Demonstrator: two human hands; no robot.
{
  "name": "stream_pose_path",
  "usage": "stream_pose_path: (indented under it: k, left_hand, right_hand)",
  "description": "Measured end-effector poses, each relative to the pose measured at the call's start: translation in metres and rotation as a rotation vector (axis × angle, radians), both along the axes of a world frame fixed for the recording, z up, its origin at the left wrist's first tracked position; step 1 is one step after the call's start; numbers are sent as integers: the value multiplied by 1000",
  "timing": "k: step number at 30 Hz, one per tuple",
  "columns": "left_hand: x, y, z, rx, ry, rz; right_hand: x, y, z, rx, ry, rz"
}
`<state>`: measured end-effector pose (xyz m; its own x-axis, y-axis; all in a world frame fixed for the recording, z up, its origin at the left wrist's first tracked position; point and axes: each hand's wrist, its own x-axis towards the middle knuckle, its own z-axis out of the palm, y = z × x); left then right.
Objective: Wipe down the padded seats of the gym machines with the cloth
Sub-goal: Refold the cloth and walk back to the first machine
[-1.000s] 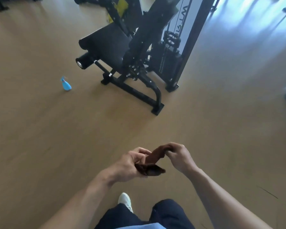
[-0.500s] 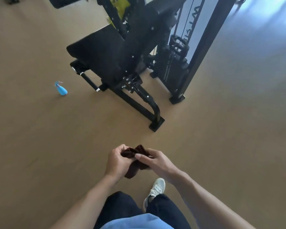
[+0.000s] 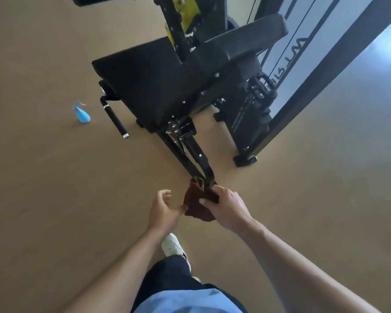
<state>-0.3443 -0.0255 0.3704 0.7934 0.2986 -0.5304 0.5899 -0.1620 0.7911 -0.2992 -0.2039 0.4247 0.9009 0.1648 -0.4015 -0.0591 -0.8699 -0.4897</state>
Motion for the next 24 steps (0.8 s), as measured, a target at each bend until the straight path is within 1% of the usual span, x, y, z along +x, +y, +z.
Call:
stream_pose_path:
  k: [2,3,4,6,8,9,12,14,16,18,20,22,24]
  left_hand:
    - [15,-12,-6,-190,24,-200]
    - [22,-20,-9,-233,7,-293]
    - [31,-28,-10,-257,-29,-342]
    - [52,-42,-8,-283,-65,-331]
    - [74,-52,-5,-298,-69,-287]
    - [84,-56,-5,-304,-65,-282]
    - [110,-64,-7,-360,-57,-274]
    - [121,-70,-13,-373,-21,-288]
    - [123,-79,-25,-319,78,-309]
    - [115,-91,-47,-279,221,-272]
    - [102,-107,-67,-296,299,-176]
    - [93,-121,-82,-351,344,4]
    - [93,-131,-96,-427,347,236]
  right_hand:
    - [25,-1,2,22,49,32]
    - [36,-2,5,60,86,66]
    - [47,-3,8,121,113,90]
    - [71,-9,14,220,101,104]
    - [98,-21,16,253,-21,125]
    - [112,-29,17,289,-20,110]
    - [152,-52,13,538,222,-48]
    - [171,-64,7,684,291,-108]
    - [188,-70,4,825,377,-142]
    - [204,-73,2,920,437,-154]
    - [222,-80,-6,958,448,-213]
    - [242,-93,-27,939,441,-355]
    - [260,-111,-64,850,429,-497]
